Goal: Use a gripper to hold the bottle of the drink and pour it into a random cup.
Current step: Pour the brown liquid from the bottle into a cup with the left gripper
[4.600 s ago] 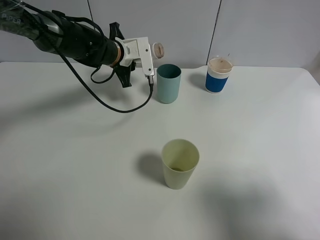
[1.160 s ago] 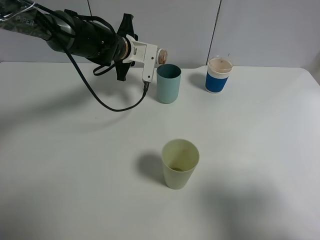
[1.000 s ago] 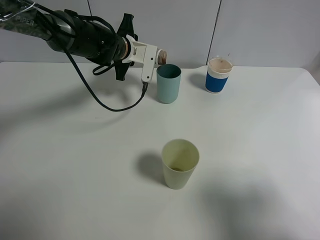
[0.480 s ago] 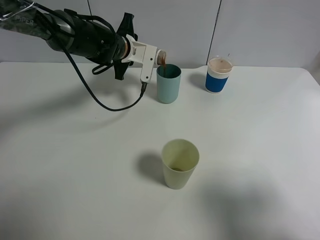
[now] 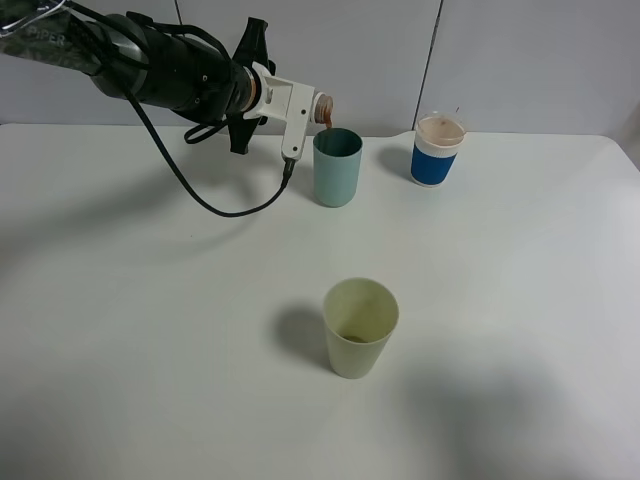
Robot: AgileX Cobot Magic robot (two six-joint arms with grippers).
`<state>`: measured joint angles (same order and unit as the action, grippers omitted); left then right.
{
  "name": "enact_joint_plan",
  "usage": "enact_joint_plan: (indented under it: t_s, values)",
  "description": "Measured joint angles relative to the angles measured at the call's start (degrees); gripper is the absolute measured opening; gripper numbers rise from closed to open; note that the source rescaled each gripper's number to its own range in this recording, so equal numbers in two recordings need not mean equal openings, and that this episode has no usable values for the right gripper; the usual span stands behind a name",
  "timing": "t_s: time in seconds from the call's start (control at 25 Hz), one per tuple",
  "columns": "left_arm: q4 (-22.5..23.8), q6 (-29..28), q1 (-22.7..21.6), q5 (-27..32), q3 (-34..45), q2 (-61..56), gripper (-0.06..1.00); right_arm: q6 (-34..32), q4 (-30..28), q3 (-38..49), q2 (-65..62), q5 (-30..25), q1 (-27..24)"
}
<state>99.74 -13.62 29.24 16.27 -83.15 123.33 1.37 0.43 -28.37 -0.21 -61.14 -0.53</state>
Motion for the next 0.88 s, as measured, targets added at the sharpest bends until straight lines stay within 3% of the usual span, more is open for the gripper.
enact_joint_plan:
  t_s: [0.88]
  values:
    - [0.0,4.79,0.0,0.0,0.0,0.0,0.02,0.0,0.0,0.0,0.0,0.0,0.0]
